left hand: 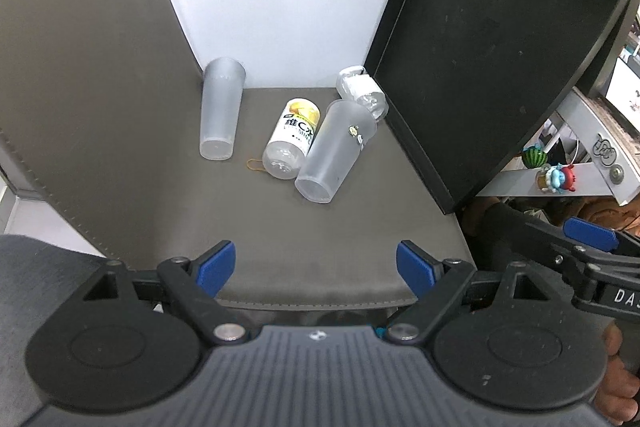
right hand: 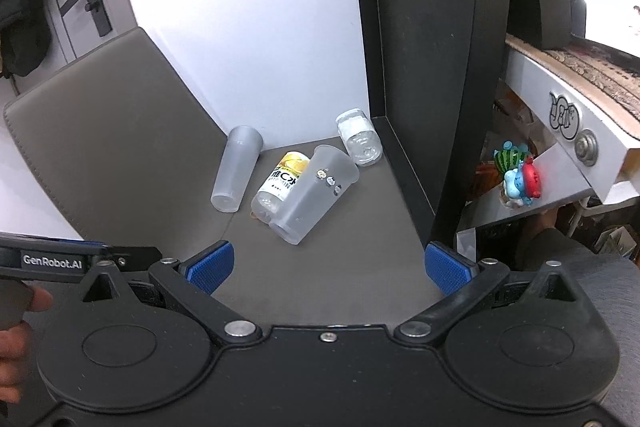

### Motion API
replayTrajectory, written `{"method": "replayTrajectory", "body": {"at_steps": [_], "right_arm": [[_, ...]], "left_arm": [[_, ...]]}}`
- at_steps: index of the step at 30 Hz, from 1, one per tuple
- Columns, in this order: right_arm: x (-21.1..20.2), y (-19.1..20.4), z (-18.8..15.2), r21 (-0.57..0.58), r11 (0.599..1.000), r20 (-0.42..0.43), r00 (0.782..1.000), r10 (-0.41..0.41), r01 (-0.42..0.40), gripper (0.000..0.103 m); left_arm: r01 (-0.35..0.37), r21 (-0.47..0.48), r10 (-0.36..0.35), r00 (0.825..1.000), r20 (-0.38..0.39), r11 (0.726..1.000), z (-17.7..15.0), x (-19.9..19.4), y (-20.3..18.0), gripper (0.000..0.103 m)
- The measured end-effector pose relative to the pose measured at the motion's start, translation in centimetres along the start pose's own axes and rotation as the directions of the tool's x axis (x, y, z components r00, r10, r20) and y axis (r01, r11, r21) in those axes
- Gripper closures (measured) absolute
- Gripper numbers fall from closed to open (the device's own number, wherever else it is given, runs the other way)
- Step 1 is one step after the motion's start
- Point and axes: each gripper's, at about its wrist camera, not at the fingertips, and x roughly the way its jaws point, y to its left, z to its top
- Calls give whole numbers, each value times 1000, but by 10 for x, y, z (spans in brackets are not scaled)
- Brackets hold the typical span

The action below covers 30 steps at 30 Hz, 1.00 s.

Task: Flip cup upright
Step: 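Move the left gripper toward the frosted cartoon-print cup lying on its side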

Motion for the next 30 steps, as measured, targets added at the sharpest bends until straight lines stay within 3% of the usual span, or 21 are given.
{"method": "replayTrajectory", "body": {"at_steps": [10, 20, 30], "right_arm": [[25, -9, 8, 42, 999, -7, 1000, 6, -6, 0], [52, -25, 15, 150, 988, 17, 999, -40, 37, 0], [82, -28, 21, 220, 973, -35, 997, -69, 75, 0]], "left_arm": [[7, 17, -6, 999, -42, 1000, 24, 33, 4, 16], [7, 53, -2, 997, -79, 999, 46, 70, -5, 16], [-3, 93, 13, 993, -116, 996, 68, 105, -11, 17]]}}
